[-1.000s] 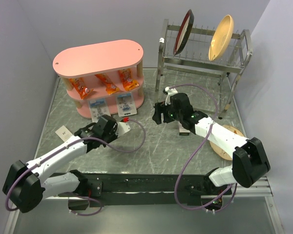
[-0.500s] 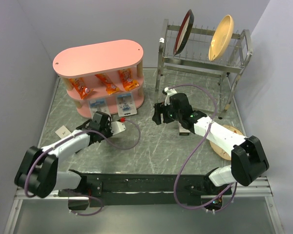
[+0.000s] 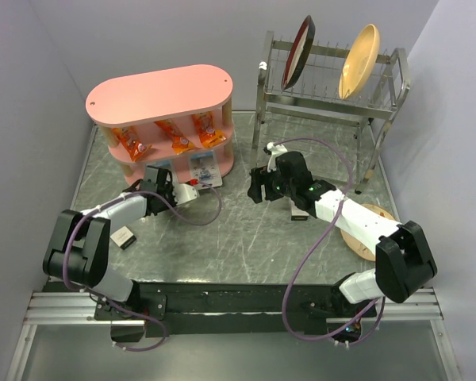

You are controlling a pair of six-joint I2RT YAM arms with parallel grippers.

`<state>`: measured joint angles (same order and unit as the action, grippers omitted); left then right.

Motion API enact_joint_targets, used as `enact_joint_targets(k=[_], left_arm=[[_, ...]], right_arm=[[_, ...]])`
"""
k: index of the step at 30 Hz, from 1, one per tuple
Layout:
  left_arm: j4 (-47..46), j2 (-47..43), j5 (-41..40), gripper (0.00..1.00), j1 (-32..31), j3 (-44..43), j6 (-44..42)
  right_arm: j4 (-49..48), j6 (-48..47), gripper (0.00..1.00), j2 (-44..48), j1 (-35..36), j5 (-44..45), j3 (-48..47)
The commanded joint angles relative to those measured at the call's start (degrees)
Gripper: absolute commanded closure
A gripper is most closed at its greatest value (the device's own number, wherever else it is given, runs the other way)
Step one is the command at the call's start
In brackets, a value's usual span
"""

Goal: Place and organize the shaving razors onto the shelf

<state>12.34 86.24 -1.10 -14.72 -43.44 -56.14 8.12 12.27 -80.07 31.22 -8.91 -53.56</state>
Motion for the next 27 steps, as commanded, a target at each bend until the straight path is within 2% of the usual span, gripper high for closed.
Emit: enact_joint_targets(k=[1, 10, 20, 27], left_arm=[[0.93, 0.16, 3.21, 0.99, 0.13, -2.61, -0.82], [-2.83, -6.87, 1.10, 0.99, 0.04, 5.91, 2.44], [-6.89, 2.44, -4.86, 0.99, 1.01, -0.68, 6.31], [-5.84, 0.78, -5.84, 0.99, 5.23, 0.19, 5.08]], right_arm=[[-1.79, -0.93, 0.20, 0.88, -0.37, 1.00, -0.58], [-2.05, -0.50, 0.20, 0.54, -0.72, 0.38, -0.31], [-2.06, -0.85, 0.21, 0.62, -0.64, 0.47, -0.32], [-2.23, -0.85, 0.20, 1.41, -0.72, 0.56, 0.65]])
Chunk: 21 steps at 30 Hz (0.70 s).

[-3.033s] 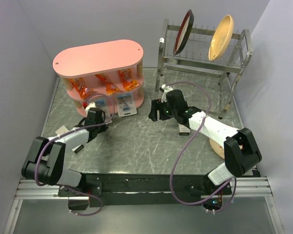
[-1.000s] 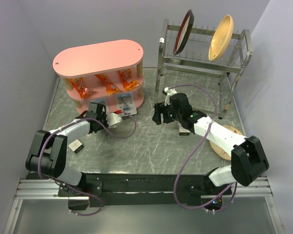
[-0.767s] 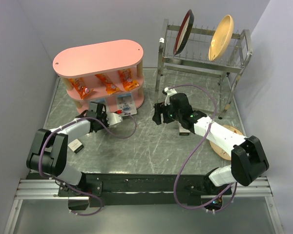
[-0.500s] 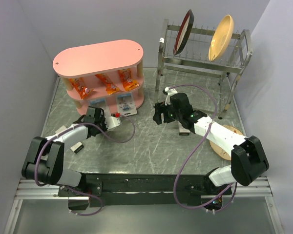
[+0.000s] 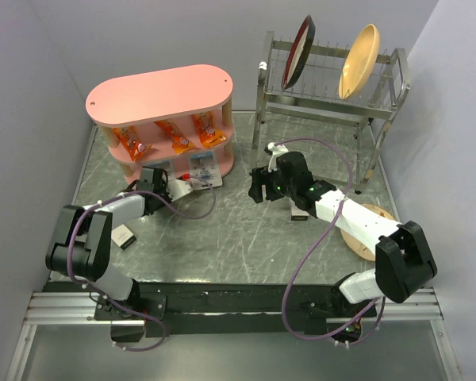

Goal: Place and organize the shaving razors onto the shelf

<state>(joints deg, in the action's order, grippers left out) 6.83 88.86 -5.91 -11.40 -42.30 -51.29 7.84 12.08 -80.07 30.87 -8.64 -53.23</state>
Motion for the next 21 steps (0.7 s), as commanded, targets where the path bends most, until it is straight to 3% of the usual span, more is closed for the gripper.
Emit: enact_joint_targets(k=[1, 9, 15, 16, 17, 18, 19, 20, 21], left_arm=[[-0.07, -2.46, -0.86, 0.99, 2.25, -0.50, -0.13], [8.80, -8.96, 6.69, 0.99, -0.11, 1.17, 2.50], [17.42, -16.69, 15.40, 0.99, -11.60, -0.23, 9.44], [18.99, -18.53, 16.62, 0.94, -13.37, -1.19, 12.93], [19.62, -19.33, 16.81, 0.84, -15.13, -1.81, 14.88], [19.89, -19.95, 16.72, 0.67, -18.54, -2.51, 16.90], [20.15, -20.30, 16.46, 0.28, -20.14, -4.09, 21.01], [20.59, -20.30, 16.72, 0.02, -21.29, -4.89, 22.71], [20.24, -20.30, 17.59, 0.00, -21.64, -5.59, 24.55]], right_arm=[[-2.03, -0.56, 0.20, 1.32, -0.29, 0.21, 0.24], [-2.74, -0.38, 0.21, 0.36, -0.37, -0.67, -0.21], [-0.37, -3.28, 0.21, 1.67, -0.29, -0.50, 1.37], [0.94, -5.11, 0.21, 2.11, -0.37, 0.81, 1.55], [3.56, -6.00, 0.19, 2.72, -0.29, 2.48, 1.55], [4.72, -6.62, 0.18, 4.47, -0.81, 4.58, 1.64], [5.69, -6.80, 0.16, 5.27, -1.51, 6.52, 1.64], [7.18, -5.76, 0.08, 6.06, -2.47, 12.54, 1.64], [7.89, -4.70, 0.04, 6.07, -3.53, 14.95, 1.55]])
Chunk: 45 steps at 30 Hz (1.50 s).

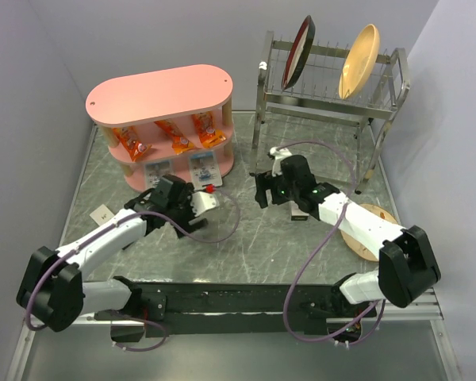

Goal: Place and organize the shaving razors onto the shelf

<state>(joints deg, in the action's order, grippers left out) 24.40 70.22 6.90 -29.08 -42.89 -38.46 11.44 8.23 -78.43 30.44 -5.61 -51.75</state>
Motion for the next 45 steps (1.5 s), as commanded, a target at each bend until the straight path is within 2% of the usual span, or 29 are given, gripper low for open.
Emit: enact_joint_targets(k=[1, 8, 17, 18, 19, 21, 27, 31, 36, 40, 43, 45], left_arm=[[2.41, -1.66, 5.32, 0.00, -3.97, -5.53, 15.22], [3.28, -0.78, 10.50, 0.00, -3.97, -5.18, 16.84], [0.29, 0.01, 8.84, 0.01, -3.53, -5.53, 19.73], [0.29, 0.01, 8.84, 0.01, -3.00, -5.88, 20.08], [0.29, -0.16, 8.40, 0.01, -2.74, -6.06, 20.44], [0.29, -0.17, 7.96, 0.01, -2.21, -6.24, 21.14], [-0.85, -1.31, 7.52, 0.00, -1.16, -5.10, 20.79], [-1.90, -2.71, 6.29, 0.01, -0.45, -4.57, 19.56], [-2.52, -4.12, 5.85, 0.01, 0.25, -3.87, 18.86], [-3.75, -7.63, 4.09, 0.01, 0.95, -1.93, 19.38], [-3.14, -11.93, 2.52, 0.01, 3.06, -0.09, 19.39], [-2.00, -15.44, 2.16, 0.01, 4.90, 0.44, 19.03]], right_arm=[[5.07, 0.81, 0.02, 3.91, -5.36, 12.98, -0.54], [7.98, 5.31, 0.01, -4.61, -12.67, 13.08, -0.64], [8.33, 2.76, 0.03, -13.66, -12.94, 13.78, -2.48], [8.59, 2.76, 0.06, -14.37, -13.12, 13.17, -2.74], [9.03, 2.50, 0.18, -14.99, -13.12, 12.73, -2.83], [10.70, 2.41, 0.27, -16.05, -13.03, 11.32, -2.66], [13.25, 2.06, 0.40, -11.66, -12.25, 8.26, 0.32], [15.89, 2.93, 0.56, -6.92, -9.53, 6.31, 0.51], [22.20, 1.28, 0.59, -2.35, -5.75, 2.45, -1.16], [32.47, -3.65, 0.62, 4.23, 0.31, -1.85, -2.48], [35.48, -4.36, 0.62, 9.24, 4.27, -3.00, -5.90], [36.89, -4.10, 0.63, 10.66, 6.99, -3.09, -11.60]])
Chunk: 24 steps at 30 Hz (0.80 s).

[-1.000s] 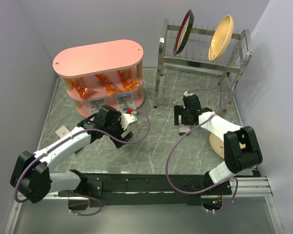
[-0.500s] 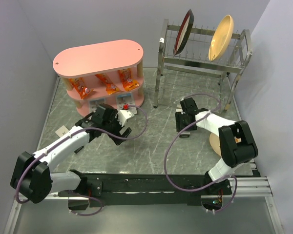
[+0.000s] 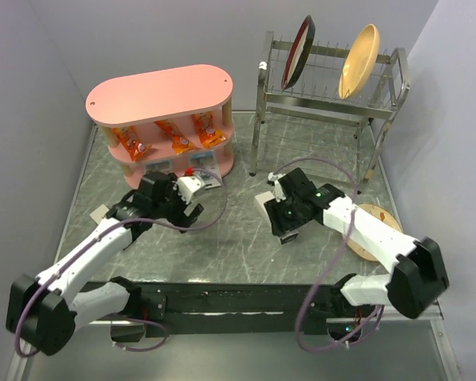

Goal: Place and organize the shaving razors onto the shelf

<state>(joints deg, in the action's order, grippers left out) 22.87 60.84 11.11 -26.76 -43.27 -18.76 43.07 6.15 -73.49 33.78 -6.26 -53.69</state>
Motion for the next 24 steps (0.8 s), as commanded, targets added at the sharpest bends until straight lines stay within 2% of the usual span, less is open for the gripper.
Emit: enact_joint_targets(k=[1, 4, 8, 11, 12, 13, 16, 17, 19, 22, 24], left_arm=[[1.54, -7.04, -1.97, 0.01, 3.20, 0.81, -0.83], [3.84, -11.17, -0.49, 0.00, 4.09, 0.64, -1.54], [6.91, -14.34, 1.71, 0.01, 6.54, -0.68, 2.06], [8.50, -15.22, 5.05, 0.00, 8.74, -1.73, 4.08], [8.76, -15.40, 6.10, 0.01, 9.53, -1.82, 4.61], [8.94, -15.57, 6.63, 0.01, 11.19, -1.91, 5.66], [9.12, -16.71, 9.45, 0.00, 14.70, -1.47, 6.98], [9.21, -17.24, 10.76, 0.00, 15.77, -1.47, 7.42], [9.29, -17.51, 12.08, 0.01, 19.18, -1.47, 9.43], [9.56, -17.94, 13.06, 0.01, 21.92, -1.38, 9.36], [10.17, -17.86, 13.32, 0.01, 23.24, -1.91, 9.88]], right_arm=[[6.84, -1.93, 0.63, 6.17, 4.27, -2.96, -12.20], [9.48, -2.90, 0.63, 4.77, 7.70, -2.44, -24.67], [11.16, -5.80, 0.61, -1.11, 10.25, 0.37, -45.59], [11.69, -7.19, 0.60, -9.80, 10.25, 3.52, -60.18], [12.30, -7.38, 0.60, -15.31, 10.17, 4.67, -64.13], [12.65, -7.64, 0.60, -18.23, 10.08, 5.29, -72.44], [14.06, -8.79, 0.59, -30.01, 9.99, 7.65, -88.27], [13.62, -8.44, 0.58, -34.13, 9.90, 8.71, -90.95], [9.86, -7.48, 0.58, -36.10, 9.46, 9.08, -92.65], [-0.15, -6.34, 0.58, -35.23, 9.38, 10.56, -86.09], [-3.94, -3.79, 0.58, -36.62, 9.02, 11.53, -87.27]])
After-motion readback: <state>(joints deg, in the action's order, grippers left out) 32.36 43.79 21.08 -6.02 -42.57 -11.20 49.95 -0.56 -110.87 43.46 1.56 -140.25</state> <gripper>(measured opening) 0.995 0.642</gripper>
